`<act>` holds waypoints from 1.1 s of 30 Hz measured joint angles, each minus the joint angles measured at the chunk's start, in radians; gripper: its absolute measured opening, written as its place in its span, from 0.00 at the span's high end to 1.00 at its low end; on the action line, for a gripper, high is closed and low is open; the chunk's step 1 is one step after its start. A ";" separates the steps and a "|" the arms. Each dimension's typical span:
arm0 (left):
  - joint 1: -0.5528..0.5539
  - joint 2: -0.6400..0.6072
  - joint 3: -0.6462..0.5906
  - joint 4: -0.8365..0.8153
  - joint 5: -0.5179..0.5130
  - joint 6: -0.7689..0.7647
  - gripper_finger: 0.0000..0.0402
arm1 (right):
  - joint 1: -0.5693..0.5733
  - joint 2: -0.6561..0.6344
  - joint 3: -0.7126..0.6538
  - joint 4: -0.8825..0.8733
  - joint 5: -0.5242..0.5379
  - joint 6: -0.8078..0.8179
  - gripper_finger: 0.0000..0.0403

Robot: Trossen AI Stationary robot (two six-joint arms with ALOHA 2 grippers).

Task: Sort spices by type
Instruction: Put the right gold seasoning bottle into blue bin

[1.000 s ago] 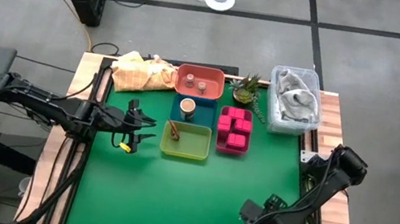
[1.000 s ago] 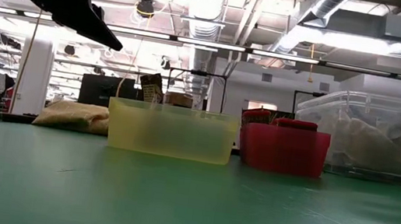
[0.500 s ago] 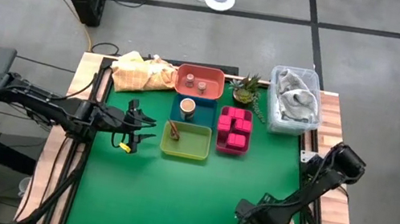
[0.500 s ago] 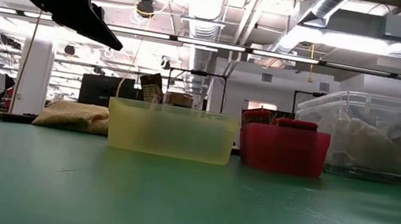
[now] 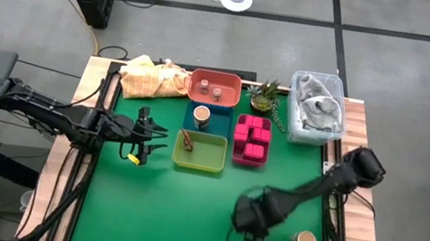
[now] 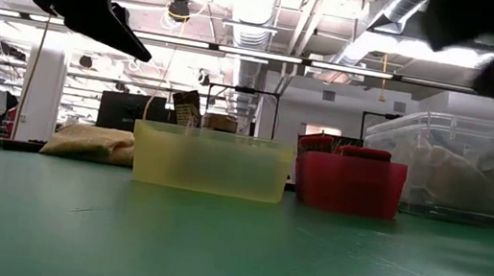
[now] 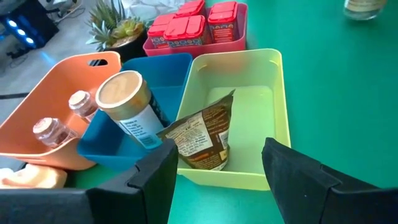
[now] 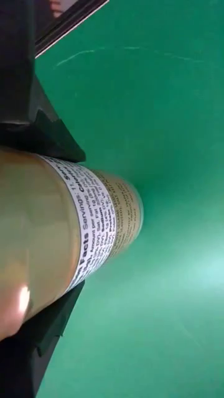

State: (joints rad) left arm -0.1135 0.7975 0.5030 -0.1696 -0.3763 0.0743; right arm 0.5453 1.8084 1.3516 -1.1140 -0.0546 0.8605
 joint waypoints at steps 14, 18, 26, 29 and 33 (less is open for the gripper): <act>0.000 0.000 0.000 -0.001 -0.004 0.038 0.44 | -0.436 0.007 0.359 -0.162 0.070 -0.603 0.25; 0.008 0.000 0.000 -0.002 -0.021 0.055 0.44 | -0.578 0.025 0.369 -0.106 0.096 -0.718 0.25; 0.037 0.000 0.000 -0.024 -0.033 0.059 0.44 | -0.761 0.136 0.428 0.027 0.083 -0.942 0.25; 0.043 0.000 0.000 -0.036 -0.033 0.054 0.44 | -0.791 0.231 0.508 0.001 0.084 -1.021 0.25; 0.045 0.000 0.000 -0.052 -0.043 0.046 0.44 | -0.810 0.369 0.665 -0.074 0.085 -1.105 0.25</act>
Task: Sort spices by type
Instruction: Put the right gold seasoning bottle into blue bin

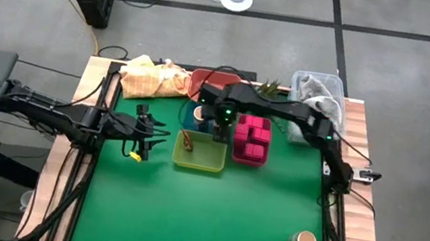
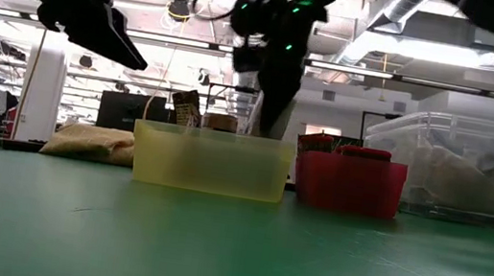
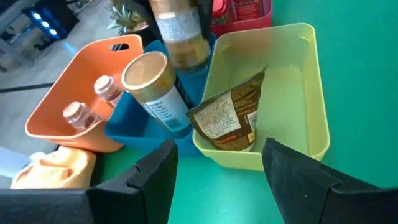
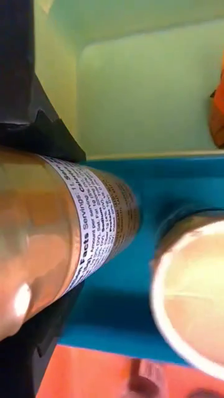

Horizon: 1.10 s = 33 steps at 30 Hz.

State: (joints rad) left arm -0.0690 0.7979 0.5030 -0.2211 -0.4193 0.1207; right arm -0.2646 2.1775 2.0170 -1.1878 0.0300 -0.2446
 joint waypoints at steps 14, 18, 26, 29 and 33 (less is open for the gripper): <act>0.000 0.000 0.000 -0.035 -0.003 -0.056 0.44 | -0.017 0.244 0.250 -0.131 0.019 -0.111 0.21; 0.000 0.000 0.000 -0.036 -0.003 -0.054 0.44 | -0.028 0.249 0.252 -0.126 0.018 -0.082 0.05; 0.000 0.000 0.000 -0.012 -0.004 -0.023 0.44 | -0.033 0.150 0.252 -0.155 0.021 -0.029 0.21; -0.001 0.000 0.000 -0.011 -0.004 -0.021 0.44 | -0.032 0.087 0.252 -0.193 0.021 0.029 0.20; -0.001 0.000 0.000 -0.012 -0.004 -0.022 0.44 | -0.018 0.017 0.252 -0.271 0.025 0.105 0.15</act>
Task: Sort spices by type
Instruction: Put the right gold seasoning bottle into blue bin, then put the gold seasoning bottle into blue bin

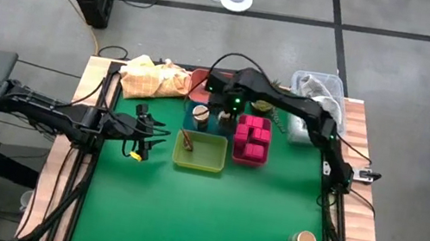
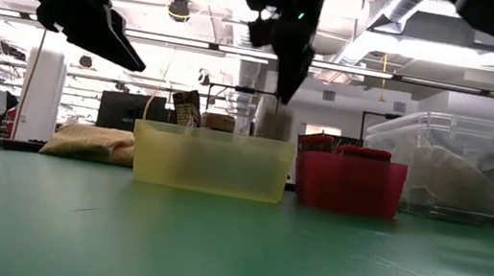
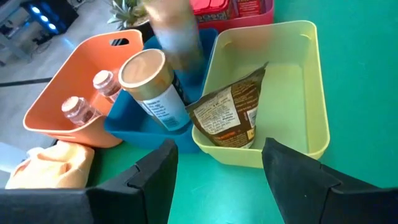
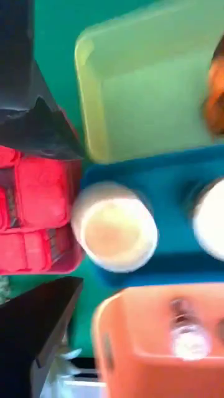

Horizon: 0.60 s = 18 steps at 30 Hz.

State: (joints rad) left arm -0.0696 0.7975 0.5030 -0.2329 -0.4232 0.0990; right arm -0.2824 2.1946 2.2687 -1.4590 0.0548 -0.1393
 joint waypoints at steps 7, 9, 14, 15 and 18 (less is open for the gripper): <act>0.000 0.000 0.000 0.014 0.000 -0.008 0.44 | 0.037 -0.032 -0.019 0.068 0.001 -0.025 0.14; 0.000 0.000 0.000 0.007 0.000 -0.022 0.44 | 0.044 -0.033 -0.019 0.011 0.004 0.007 0.14; 0.000 0.000 0.000 0.003 0.000 -0.044 0.44 | 0.094 -0.064 -0.019 -0.113 0.004 0.117 0.15; 0.000 0.000 0.000 0.011 0.000 -0.048 0.44 | 0.113 -0.067 -0.021 -0.115 0.004 0.137 0.15; 0.000 0.000 0.000 0.037 0.001 -0.059 0.44 | 0.187 -0.097 -0.068 -0.108 -0.003 0.176 0.15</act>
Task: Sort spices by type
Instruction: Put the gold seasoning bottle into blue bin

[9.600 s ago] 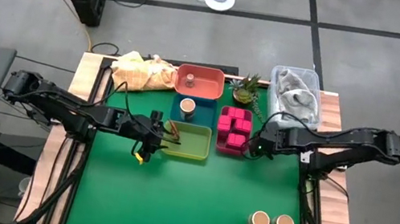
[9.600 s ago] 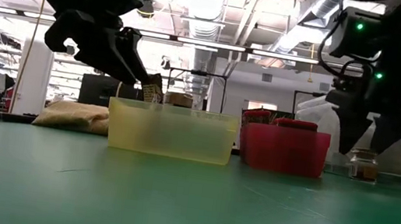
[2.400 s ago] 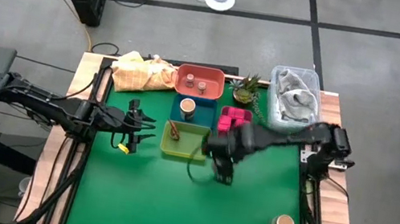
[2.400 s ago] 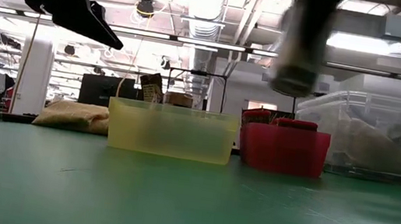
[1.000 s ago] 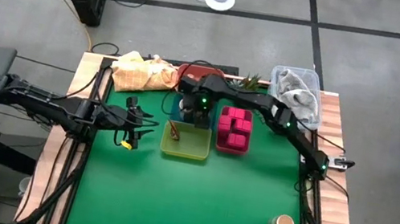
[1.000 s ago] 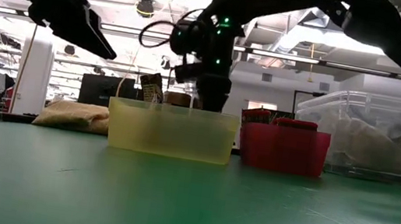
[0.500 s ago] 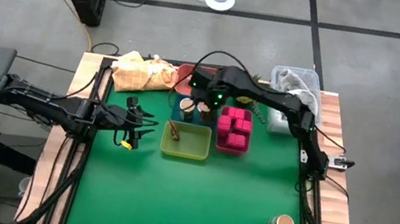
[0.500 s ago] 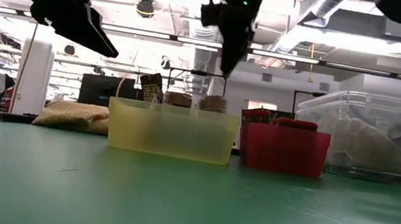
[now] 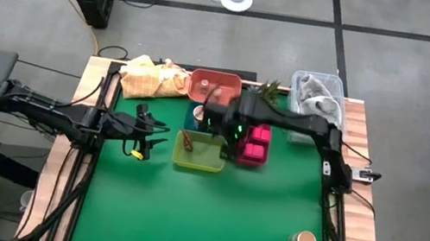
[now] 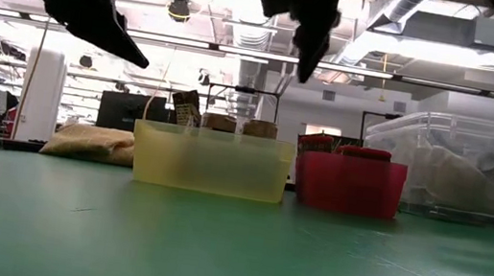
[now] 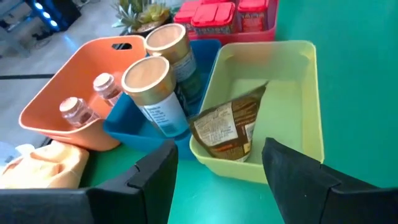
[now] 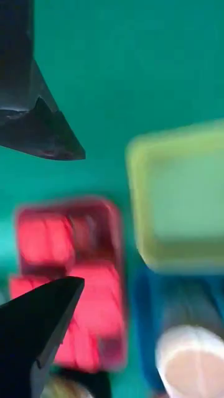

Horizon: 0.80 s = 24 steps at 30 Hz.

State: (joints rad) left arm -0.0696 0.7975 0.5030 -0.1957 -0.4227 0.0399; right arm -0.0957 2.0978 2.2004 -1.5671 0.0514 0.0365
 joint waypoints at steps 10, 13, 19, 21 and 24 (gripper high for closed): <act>-0.007 0.001 0.000 0.050 0.078 -0.034 0.44 | 0.277 -0.251 -0.471 0.193 0.064 0.357 0.15; -0.017 0.001 0.000 0.056 0.081 -0.037 0.44 | 0.358 -0.377 -0.674 0.273 0.059 0.543 0.15; -0.021 0.001 0.008 0.100 0.081 -0.010 0.44 | 0.540 -0.591 -0.961 0.378 0.020 0.952 0.14; -0.021 0.001 0.021 0.102 0.081 0.002 0.44 | 0.598 -0.626 -0.995 0.406 -0.005 1.082 0.13; -0.021 0.001 0.036 0.102 0.081 0.008 0.44 | 0.685 -0.642 -0.997 0.406 -0.028 1.239 0.11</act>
State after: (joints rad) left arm -0.0902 0.7982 0.5385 -0.0937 -0.3414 0.0479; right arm 0.5897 1.4556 1.2037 -1.1610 0.0236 1.2755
